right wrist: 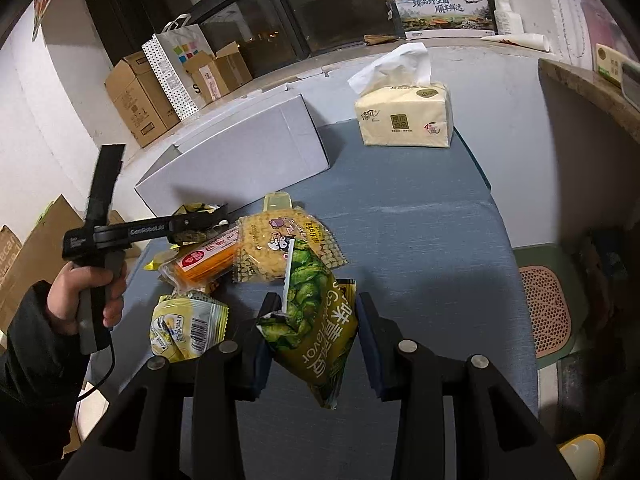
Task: Organize snacks
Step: 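Drop the black bag and green pea bag into the white box with both tools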
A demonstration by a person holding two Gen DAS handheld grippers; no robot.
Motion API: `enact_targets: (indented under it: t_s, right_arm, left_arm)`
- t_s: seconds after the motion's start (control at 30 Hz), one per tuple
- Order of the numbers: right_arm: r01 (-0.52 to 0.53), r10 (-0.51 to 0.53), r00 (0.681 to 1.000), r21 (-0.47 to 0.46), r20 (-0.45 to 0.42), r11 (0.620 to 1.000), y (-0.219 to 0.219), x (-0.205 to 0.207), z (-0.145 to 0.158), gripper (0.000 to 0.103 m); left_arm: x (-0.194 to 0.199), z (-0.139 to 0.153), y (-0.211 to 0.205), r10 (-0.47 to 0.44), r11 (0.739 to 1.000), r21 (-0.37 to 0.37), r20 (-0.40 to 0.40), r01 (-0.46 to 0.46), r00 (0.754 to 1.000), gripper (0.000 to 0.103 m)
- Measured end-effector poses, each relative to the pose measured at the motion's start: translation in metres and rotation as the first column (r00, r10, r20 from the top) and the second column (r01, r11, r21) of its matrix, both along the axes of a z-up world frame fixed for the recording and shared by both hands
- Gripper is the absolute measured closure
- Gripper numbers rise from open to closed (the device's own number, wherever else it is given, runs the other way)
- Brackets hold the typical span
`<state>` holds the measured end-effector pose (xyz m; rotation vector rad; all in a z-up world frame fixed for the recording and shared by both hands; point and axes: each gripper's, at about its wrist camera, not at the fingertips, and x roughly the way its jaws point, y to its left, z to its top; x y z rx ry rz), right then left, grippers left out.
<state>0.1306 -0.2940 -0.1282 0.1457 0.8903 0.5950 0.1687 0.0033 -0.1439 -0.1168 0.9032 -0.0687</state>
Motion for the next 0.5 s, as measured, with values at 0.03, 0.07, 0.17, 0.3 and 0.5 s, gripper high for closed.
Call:
enact_targets:
  t_s: [0.03, 0.07, 0.17, 0.3, 0.5]
  right_arm:
    - [-0.002, 0.002, 1.0, 0.0, 0.0, 1.0, 0.001, 0.001, 0.0, 0.061]
    - [-0.006, 0.006, 1.0, 0.0, 0.001, 1.0, 0.003, 0.001, 0.0, 0.061]
    - [-0.017, 0.017, 1.0, 0.004, 0.007, 1.0, 0.009, 0.003, 0.003, 0.061]
    - [-0.038, 0.038, 0.999, 0.016, 0.023, 0.999, 0.019, 0.007, 0.013, 0.061]
    - [-0.072, 0.069, 0.995, 0.044, 0.073, 0.996, 0.04, 0.026, 0.042, 0.061]
  left_arm:
    - [-0.004, 0.005, 0.001, -0.002, 1.0, -0.014, 0.014, 0.002, 1.0, 0.052]
    - [-0.009, 0.01, 0.003, -0.006, 0.999, -0.036, 0.03, 0.007, 1.0, 0.052]
    - [-0.027, 0.028, 0.006, -0.007, 0.998, -0.062, 0.083, 0.012, 0.997, 0.053]
    - [-0.048, 0.056, 0.013, -0.012, 0.992, -0.118, 0.169, 0.033, 0.985, 0.053]
    - [-0.06, 0.096, 0.025, 0.005, 0.991, -0.128, 0.273, 0.031, 0.962, 0.053]
